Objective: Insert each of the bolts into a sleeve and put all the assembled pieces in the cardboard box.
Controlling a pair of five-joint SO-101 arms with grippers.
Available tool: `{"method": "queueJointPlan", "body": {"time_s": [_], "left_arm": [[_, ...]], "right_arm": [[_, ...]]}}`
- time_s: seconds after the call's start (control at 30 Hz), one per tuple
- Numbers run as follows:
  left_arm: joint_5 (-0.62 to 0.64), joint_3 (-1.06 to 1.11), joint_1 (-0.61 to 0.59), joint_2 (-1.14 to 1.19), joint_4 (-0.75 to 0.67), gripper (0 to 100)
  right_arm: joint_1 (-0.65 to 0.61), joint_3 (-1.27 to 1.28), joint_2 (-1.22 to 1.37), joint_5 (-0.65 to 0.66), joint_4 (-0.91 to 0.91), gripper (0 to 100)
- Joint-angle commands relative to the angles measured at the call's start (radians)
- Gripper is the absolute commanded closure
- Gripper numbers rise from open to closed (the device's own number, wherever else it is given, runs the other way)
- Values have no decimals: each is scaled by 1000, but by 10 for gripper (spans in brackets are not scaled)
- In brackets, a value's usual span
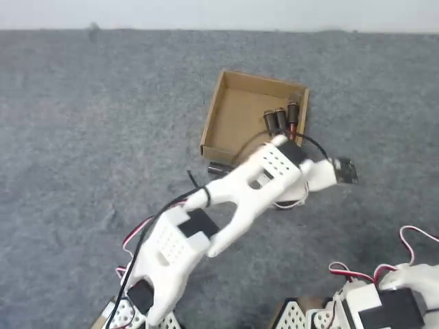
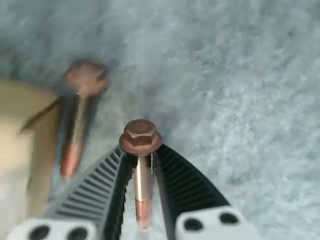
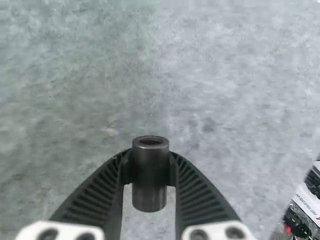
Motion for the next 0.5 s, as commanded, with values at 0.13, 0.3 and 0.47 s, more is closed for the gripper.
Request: {"method": "queueJointPlan", "body": {"time_s": [0.13,0.3,0.47], "left_arm": [[187,189,-164,-324,-158,989],[281,390,-275,-505,-284,989],[345,650,-381,-707,-454,989]], "right_arm": [[-147,-11,-68,14,65,991],[-317,8,-71,9,64,990],[-524,38,-73,6,59,990]]}}
